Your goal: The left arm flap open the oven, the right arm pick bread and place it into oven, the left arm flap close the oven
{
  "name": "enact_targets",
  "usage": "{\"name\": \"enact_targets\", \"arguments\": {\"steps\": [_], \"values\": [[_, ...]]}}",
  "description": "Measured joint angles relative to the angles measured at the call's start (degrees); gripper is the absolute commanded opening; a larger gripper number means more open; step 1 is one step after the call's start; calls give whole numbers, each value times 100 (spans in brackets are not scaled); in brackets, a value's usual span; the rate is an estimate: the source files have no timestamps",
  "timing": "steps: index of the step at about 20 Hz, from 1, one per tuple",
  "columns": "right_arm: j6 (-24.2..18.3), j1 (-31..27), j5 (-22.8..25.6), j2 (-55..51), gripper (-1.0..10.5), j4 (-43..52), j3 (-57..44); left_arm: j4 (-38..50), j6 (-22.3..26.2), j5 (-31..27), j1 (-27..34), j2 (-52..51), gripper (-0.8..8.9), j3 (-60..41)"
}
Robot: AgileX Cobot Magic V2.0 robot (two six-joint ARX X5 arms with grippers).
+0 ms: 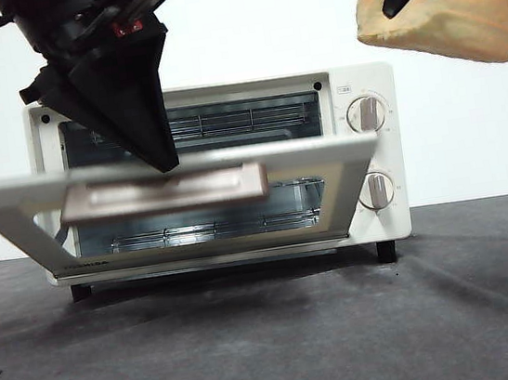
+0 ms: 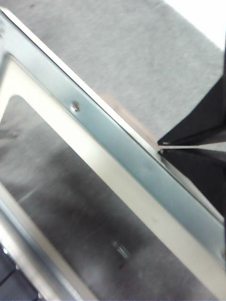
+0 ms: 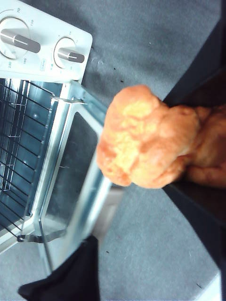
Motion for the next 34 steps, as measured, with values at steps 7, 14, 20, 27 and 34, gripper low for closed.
{"name": "enact_targets", "arguments": {"steps": [7, 14, 20, 27, 34], "values": [[0, 0, 0, 0, 196, 0, 0, 66, -107, -11, -35, 0, 16, 0], [0, 0, 0, 0, 196, -2, 0, 332, -201, -11, 457, -761, 15, -122], [0, -2, -98, 153, 196, 302, 4, 466, -409, 293, 1360, -2389, 15, -1283], [2, 0, -627, 1095, 196, 955, 22, 170, -498, 1008, 2205, -4291, 15, -2538], [26, 0, -772, 2640, 196, 1574, 756, -345, -540, 1099, 2269, -5147, 16, -2634]]}}
